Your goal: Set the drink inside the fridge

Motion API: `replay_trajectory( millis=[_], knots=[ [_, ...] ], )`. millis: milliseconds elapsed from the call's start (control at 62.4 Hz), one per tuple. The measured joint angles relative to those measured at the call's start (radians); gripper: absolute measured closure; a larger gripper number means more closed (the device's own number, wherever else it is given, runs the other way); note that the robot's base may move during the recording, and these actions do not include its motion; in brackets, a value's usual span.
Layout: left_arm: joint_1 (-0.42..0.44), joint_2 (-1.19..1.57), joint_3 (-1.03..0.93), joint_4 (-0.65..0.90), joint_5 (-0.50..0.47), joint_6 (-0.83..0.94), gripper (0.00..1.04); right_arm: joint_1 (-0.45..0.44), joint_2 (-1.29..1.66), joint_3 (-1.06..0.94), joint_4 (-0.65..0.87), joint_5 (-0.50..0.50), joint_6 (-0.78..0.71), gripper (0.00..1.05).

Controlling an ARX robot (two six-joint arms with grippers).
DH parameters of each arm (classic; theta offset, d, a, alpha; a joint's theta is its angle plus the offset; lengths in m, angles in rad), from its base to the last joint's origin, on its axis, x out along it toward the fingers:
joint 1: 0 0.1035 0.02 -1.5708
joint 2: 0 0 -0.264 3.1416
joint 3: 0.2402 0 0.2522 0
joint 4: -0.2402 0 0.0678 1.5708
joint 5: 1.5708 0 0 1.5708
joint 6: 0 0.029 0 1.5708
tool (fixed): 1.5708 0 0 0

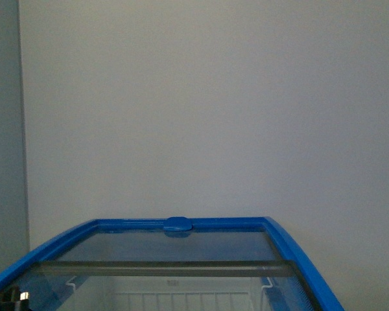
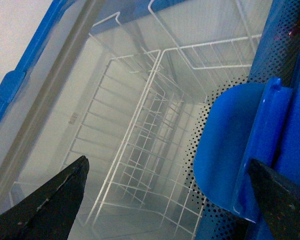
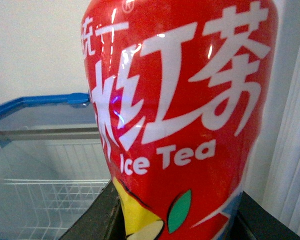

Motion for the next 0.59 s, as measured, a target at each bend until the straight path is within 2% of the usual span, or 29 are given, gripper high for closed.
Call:
replay_trajectory(
  millis=[192,401,593],
  knots=[
    [-0.017,0.125,0.139,0.024,-0.019,0.014,0.08,0.0,0.0,0.0,0.0,0.0,0.0,0.68],
    [-0.05,0.224,0.316,0.06,-0.174,-0.014,0.08,0.0,0.0,0.0,0.0,0.0,0.0,0.68],
    [-0.084,0.308,0.479,0.164,-0.383,-0.109,0.08,0.0,0.0,0.0,0.0,0.0,0.0,0.68]
  ],
)
